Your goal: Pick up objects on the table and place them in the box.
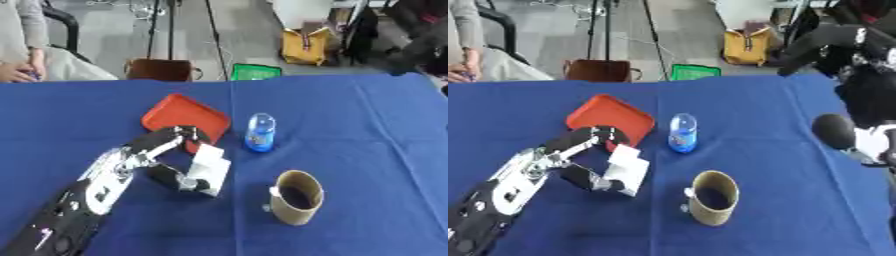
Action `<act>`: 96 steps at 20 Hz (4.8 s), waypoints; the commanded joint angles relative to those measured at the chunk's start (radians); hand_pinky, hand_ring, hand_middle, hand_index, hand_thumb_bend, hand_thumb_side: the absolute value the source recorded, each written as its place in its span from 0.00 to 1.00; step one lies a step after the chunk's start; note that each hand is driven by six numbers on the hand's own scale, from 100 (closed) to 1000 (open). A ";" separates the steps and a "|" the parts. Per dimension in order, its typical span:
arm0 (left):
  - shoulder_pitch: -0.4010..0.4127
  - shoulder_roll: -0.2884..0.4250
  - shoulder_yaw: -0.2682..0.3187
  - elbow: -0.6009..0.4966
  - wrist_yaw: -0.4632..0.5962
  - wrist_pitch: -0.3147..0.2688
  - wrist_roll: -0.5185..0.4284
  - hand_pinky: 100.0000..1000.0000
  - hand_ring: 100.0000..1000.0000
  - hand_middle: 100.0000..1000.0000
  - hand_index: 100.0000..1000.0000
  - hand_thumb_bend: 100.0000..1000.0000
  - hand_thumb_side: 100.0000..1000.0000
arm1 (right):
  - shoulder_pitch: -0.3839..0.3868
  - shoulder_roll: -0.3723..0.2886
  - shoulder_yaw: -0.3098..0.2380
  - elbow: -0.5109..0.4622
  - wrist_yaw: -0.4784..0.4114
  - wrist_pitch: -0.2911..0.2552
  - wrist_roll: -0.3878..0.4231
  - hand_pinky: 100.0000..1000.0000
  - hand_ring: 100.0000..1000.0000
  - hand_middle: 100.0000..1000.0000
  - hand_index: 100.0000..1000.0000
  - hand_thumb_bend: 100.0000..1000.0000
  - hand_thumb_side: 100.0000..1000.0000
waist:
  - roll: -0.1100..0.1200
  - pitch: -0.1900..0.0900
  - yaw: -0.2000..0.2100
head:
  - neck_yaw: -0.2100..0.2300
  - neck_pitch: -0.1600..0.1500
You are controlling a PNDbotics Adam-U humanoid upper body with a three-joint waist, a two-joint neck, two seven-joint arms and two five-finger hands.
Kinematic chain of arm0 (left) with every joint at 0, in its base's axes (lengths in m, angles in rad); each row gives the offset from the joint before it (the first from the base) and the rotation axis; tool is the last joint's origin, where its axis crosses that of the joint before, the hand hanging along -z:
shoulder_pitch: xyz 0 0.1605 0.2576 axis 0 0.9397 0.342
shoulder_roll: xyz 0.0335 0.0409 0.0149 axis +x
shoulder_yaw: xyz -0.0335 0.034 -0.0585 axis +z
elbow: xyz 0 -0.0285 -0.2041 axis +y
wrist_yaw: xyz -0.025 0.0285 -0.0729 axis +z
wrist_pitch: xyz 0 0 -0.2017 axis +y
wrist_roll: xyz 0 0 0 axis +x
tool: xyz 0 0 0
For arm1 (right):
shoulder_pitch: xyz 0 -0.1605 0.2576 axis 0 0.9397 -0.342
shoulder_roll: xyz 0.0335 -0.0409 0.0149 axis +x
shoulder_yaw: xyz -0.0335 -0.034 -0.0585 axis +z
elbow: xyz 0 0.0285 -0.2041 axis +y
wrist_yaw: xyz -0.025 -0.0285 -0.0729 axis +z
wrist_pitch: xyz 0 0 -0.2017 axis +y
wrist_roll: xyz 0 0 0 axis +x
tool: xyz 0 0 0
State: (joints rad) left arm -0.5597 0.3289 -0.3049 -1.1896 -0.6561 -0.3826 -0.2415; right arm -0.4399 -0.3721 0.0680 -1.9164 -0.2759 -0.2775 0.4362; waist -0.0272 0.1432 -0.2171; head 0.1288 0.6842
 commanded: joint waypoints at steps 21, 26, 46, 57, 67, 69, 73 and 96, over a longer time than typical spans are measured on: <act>-0.072 0.068 0.101 -0.024 0.322 0.112 0.287 0.41 0.54 0.55 0.57 0.00 0.36 | -0.011 -0.007 -0.002 -0.010 -0.008 0.000 0.005 0.75 0.60 0.65 0.77 0.55 0.34 | 0.007 -0.021 -0.009 | 0.002 -0.005; -0.130 0.105 0.139 0.088 0.209 0.108 0.333 0.43 0.55 0.54 0.58 0.00 0.24 | -0.013 -0.006 0.001 -0.011 -0.011 0.000 0.010 0.75 0.60 0.65 0.77 0.55 0.34 | 0.005 -0.020 -0.022 | 0.007 -0.005; -0.208 0.118 0.223 0.377 -0.004 0.049 0.300 0.57 0.75 0.94 0.97 0.02 0.60 | -0.015 0.001 0.007 -0.012 -0.016 -0.008 0.023 0.75 0.60 0.65 0.77 0.56 0.34 | -0.012 -0.005 -0.063 | 0.013 -0.005; -0.206 0.106 0.198 0.332 -0.026 0.005 0.097 0.69 0.84 0.97 1.00 0.49 0.86 | -0.014 0.004 0.006 -0.009 -0.015 -0.008 0.029 0.75 0.60 0.65 0.77 0.56 0.34 | -0.013 -0.005 -0.062 | 0.014 -0.008; -0.147 0.150 0.270 0.095 0.313 0.027 0.258 0.67 0.94 1.00 1.00 0.83 0.69 | -0.009 0.002 0.000 -0.008 -0.013 -0.006 0.028 0.75 0.60 0.65 0.76 0.56 0.35 | -0.005 -0.012 -0.049 | -0.001 -0.013; -0.132 0.168 0.278 0.027 0.406 0.030 0.308 0.68 0.96 1.00 1.00 0.85 0.71 | -0.009 0.002 -0.001 -0.008 -0.013 -0.006 0.028 0.75 0.60 0.65 0.76 0.56 0.35 | -0.004 -0.014 -0.046 | -0.003 -0.015; -0.095 0.188 0.294 -0.063 0.486 0.071 0.341 0.68 0.96 1.00 1.00 0.79 0.71 | -0.008 0.001 -0.002 -0.008 -0.012 -0.006 0.028 0.75 0.60 0.65 0.76 0.56 0.35 | -0.004 -0.015 -0.042 | -0.006 -0.015; 0.306 0.237 0.494 -0.755 0.825 0.144 0.247 0.57 0.76 0.85 0.84 0.44 0.74 | -0.010 -0.018 -0.019 -0.007 0.005 -0.009 0.017 0.75 0.60 0.65 0.76 0.57 0.35 | 0.011 0.006 0.014 | -0.034 -0.014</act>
State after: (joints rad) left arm -0.2483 0.5524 0.1713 -1.9095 0.1616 -0.2414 0.0132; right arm -0.4394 -0.3641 0.0609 -1.9162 -0.2774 -0.2862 0.4561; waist -0.0162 0.1623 -0.2040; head 0.0997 0.6754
